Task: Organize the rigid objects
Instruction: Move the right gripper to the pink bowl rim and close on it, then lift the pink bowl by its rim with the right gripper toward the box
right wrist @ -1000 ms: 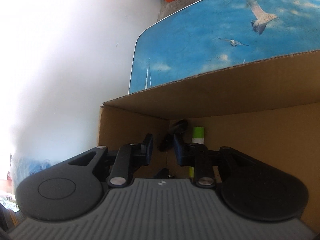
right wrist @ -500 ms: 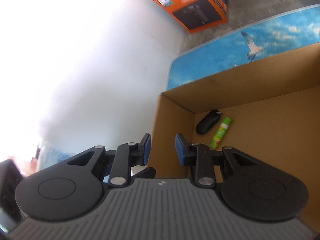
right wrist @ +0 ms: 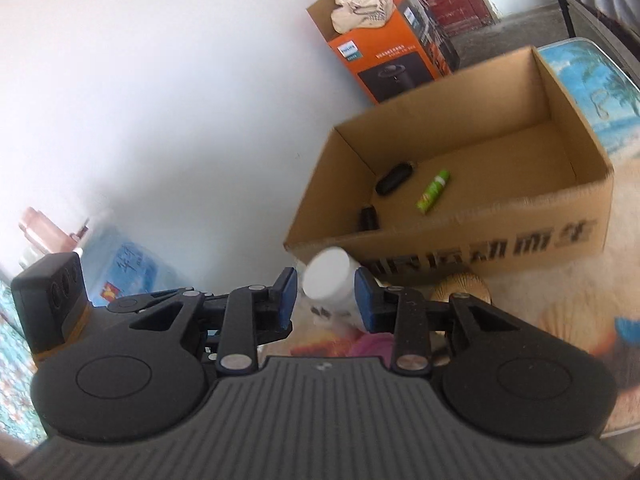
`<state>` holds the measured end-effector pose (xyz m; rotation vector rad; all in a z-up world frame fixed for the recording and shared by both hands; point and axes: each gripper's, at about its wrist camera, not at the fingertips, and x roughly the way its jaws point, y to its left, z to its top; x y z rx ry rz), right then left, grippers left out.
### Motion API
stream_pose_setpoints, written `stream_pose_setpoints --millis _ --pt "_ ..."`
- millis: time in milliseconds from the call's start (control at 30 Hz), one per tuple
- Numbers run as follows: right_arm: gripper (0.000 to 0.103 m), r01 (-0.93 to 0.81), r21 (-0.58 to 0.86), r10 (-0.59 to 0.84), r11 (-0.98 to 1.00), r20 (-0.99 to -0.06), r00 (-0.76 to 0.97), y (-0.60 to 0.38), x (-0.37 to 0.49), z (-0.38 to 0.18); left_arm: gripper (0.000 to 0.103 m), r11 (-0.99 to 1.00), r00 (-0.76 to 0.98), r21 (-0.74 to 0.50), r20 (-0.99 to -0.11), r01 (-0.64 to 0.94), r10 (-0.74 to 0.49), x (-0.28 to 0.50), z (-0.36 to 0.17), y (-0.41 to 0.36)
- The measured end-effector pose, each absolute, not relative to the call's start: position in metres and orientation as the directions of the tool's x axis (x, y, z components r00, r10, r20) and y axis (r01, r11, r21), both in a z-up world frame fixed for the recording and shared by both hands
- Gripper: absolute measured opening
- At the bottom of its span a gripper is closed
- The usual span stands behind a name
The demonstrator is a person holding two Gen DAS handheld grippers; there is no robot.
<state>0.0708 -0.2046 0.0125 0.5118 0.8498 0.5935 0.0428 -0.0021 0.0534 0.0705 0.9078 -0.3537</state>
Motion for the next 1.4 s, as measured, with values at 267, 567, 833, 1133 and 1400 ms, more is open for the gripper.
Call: stream_pose_setpoints --millis 267,567,833,1133,1400 --pt "0.031 -0.248 0.499 0.550 0.831 -0.665 0.505 -0.172 0.063 -0.040 0.063 0.937 0.511 -0.047 -0.828 0.346 -0.230 0.026 -0.005 -0.009" --pt "0.031 -0.286 0.414 0.503 0.864 -0.716 0.484 -0.141 0.081 -0.055 0.067 0.919 0.480 0.009 -0.854 0.395 -0.198 0.031 -0.034 -0.025" --pt "0.028 -0.297 0.378 0.478 0.877 -0.752 0.454 -0.136 0.091 -0.067 0.073 0.903 0.472 0.025 -0.859 0.428 -0.200 0.033 -0.047 -0.035" --pt "0.020 -0.338 0.347 0.470 0.875 -0.776 0.421 -0.126 0.095 -0.073 0.075 0.903 0.473 0.003 -0.852 0.430 -0.222 0.040 -0.055 -0.041" --pt "0.009 -0.351 0.308 0.447 0.884 -0.777 0.443 -0.123 0.092 -0.073 0.075 0.910 0.479 -0.004 -0.849 0.415 -0.222 0.043 -0.054 -0.042"
